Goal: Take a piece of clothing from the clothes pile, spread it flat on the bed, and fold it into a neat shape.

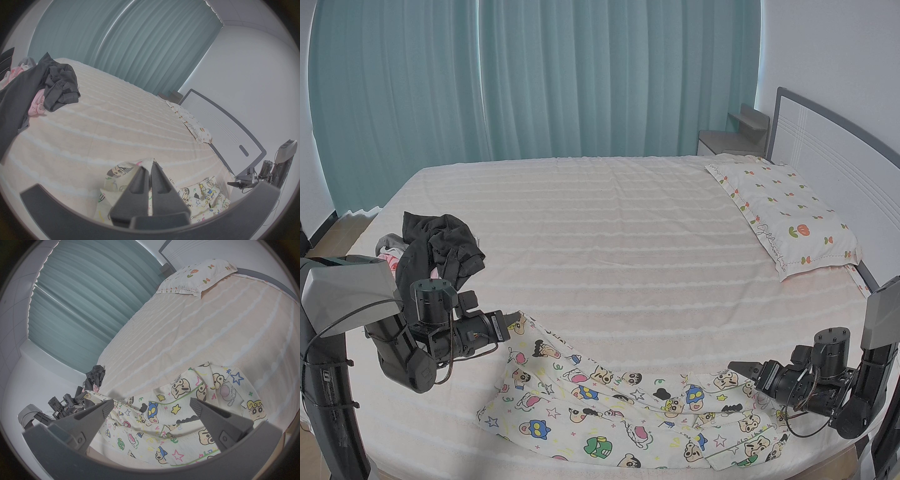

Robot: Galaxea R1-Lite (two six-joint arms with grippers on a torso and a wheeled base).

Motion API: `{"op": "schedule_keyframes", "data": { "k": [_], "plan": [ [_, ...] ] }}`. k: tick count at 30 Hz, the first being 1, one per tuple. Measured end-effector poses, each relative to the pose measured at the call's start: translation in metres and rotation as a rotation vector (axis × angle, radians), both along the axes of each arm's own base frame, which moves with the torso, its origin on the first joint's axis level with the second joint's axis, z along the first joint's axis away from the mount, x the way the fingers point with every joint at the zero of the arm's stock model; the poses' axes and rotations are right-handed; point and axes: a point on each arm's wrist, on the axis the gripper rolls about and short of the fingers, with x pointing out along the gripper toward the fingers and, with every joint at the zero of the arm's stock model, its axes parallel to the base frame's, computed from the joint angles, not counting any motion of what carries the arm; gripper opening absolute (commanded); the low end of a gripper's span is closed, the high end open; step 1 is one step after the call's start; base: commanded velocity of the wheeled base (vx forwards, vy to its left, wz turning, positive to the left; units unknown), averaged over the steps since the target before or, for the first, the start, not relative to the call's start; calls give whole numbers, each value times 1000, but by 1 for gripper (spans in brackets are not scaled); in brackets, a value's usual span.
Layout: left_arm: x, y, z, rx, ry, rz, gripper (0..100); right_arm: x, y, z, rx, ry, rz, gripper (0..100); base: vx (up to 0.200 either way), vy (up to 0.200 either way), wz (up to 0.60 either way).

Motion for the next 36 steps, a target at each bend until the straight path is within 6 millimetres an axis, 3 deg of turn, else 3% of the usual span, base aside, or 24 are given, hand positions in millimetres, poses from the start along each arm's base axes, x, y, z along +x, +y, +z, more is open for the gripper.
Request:
{"op": "schedule_keyframes", "data": {
  "k": [17,30,31,36],
  "plan": [
    [-38,28,-30,83,39,30,0,0,0,1,2,-4,0,100,0,0,0],
    [-51,45,-63,221,108,7,0,-1,0,1,0,5,1,100,0,0,0],
    [-51,45,-65,225,115,6,100,-1,0,1,0,5,1,100,0,0,0],
    [-55,46,-74,240,143,0,100,-1,1,1,0,6,5,100,0,0,0]
  ]
}}
